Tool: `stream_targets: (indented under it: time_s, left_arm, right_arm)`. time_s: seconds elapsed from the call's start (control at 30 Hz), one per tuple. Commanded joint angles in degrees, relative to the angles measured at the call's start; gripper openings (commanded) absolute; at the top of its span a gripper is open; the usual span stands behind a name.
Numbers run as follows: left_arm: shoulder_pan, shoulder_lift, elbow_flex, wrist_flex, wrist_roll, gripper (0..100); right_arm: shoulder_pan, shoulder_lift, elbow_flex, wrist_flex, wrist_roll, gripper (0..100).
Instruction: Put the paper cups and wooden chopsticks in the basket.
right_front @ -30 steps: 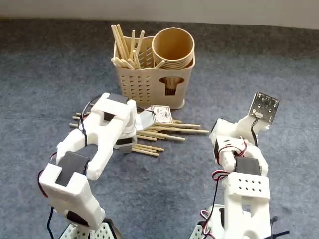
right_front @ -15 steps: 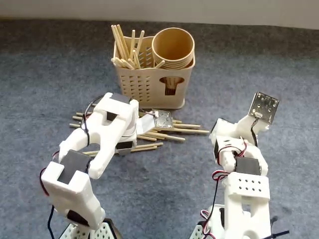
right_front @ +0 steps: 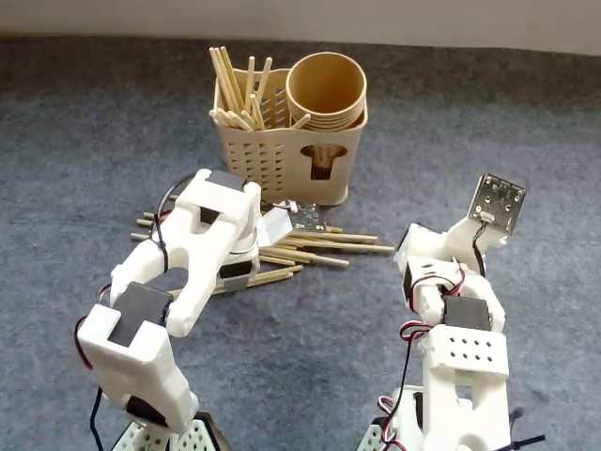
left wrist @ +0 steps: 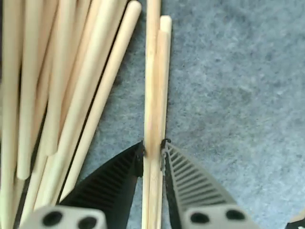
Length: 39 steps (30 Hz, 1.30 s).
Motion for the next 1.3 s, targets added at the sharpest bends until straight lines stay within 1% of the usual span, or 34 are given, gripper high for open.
stream_targets:
  time_s: [0.0, 0.2, 0.33, 0.43, 0.53, 0.63, 0.8, 0.9, 1.07, 1.27]
  left_arm:
    - [0.4, -0.04, -2.15, 0.35, 0.7, 7]
    - [0.22, 0.4, -1.89, 0.53, 0.7, 6]
    - [0.48, 0.48, -1.8, 0.7, 0.88, 1]
    - [0.4, 0.04, -1.8, 0.88, 1.05, 1]
    - [0.48, -0.4, -2.77, 5.01, 1.05, 1]
    - [0.48, -4.0, -3.38, 8.44, 1.05, 1]
    - [0.13, -13.67, -3.3, 10.55, 1.23, 1]
    - [0.48, -18.42, -3.74, 10.9, 5.19, 1]
    - [0.4, -26.42, -5.67, 10.73, 9.41, 1]
    - [0.4, -34.24, -11.47, 10.55, 19.34, 1]
  right_arm:
    - [-0.4, -0.92, -0.48, -1.54, -0.09, 4.9]
    - [-0.4, -0.92, -0.48, -1.54, -0.09, 4.9]
    - [-0.4, -0.92, -0.48, -1.54, -0.09, 4.9]
    - [-0.4, -0.92, -0.48, -1.54, -0.09, 4.9]
    - [-0.4, -0.92, -0.48, -1.54, -0.09, 4.9]
    - [-0.4, -0.92, -0.48, -1.54, -0.09, 4.9]
    - [1.45, -0.92, -0.48, -1.54, -0.09, 4.9]
    - [1.45, -1.01, -0.48, -1.54, -0.09, 4.9]
    - [1.45, -1.01, -0.48, -1.54, -0.09, 4.9]
    - [1.45, -1.01, -0.48, -1.54, -0.09, 4.9]
